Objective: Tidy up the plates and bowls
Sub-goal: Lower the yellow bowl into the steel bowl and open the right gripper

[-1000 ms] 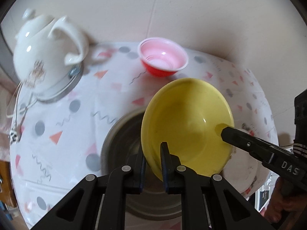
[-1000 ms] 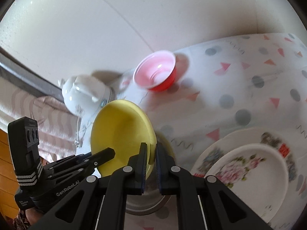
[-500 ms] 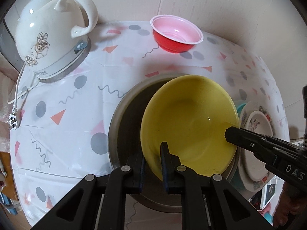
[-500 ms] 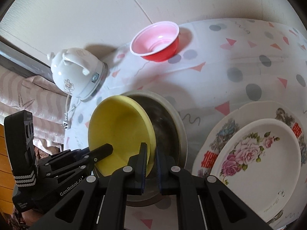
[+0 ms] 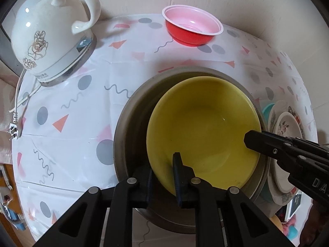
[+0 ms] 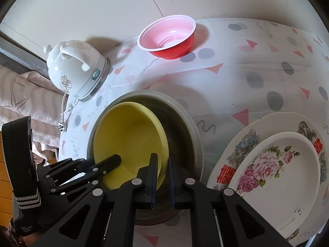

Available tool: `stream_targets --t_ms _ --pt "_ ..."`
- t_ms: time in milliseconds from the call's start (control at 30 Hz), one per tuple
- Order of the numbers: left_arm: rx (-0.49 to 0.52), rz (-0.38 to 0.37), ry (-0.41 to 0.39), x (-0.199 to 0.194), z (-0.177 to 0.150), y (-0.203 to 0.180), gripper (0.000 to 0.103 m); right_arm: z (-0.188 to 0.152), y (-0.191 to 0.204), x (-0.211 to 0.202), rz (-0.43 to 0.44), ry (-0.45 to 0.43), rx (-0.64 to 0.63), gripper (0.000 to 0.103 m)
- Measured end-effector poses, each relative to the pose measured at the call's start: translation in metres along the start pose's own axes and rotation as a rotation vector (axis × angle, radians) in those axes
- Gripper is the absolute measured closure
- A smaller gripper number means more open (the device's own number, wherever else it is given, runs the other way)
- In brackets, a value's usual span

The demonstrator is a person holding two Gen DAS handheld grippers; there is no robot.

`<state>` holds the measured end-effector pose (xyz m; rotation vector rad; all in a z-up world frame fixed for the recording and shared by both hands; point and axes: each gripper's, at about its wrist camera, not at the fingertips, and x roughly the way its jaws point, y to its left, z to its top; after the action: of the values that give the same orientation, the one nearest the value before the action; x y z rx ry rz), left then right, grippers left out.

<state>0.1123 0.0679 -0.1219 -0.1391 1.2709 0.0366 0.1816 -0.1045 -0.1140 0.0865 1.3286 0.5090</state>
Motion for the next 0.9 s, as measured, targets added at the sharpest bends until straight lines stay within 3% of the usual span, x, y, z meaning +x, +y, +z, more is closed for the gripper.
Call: stream_targets --t_ms 133,400,700,900 --pt "-0.002 -0.005 0.007 0.003 0.000 0.000 0.086 0.001 0.002 0.002 -0.029 0.006 -0.011 0.091" --pt "0.019 0.008 0.003 0.007 -0.001 -0.004 0.082 0.003 0.012 0.003 -0.086 0.002 -0.066 0.081" --pt "0.060 0.050 -0.009 0.012 0.002 -0.009 0.080 0.008 0.013 -0.007 -0.081 -0.031 -0.046 0.073" --pt "0.053 0.033 -0.006 0.013 0.005 -0.008 0.080 0.013 0.013 -0.020 -0.054 -0.074 -0.029 0.073"
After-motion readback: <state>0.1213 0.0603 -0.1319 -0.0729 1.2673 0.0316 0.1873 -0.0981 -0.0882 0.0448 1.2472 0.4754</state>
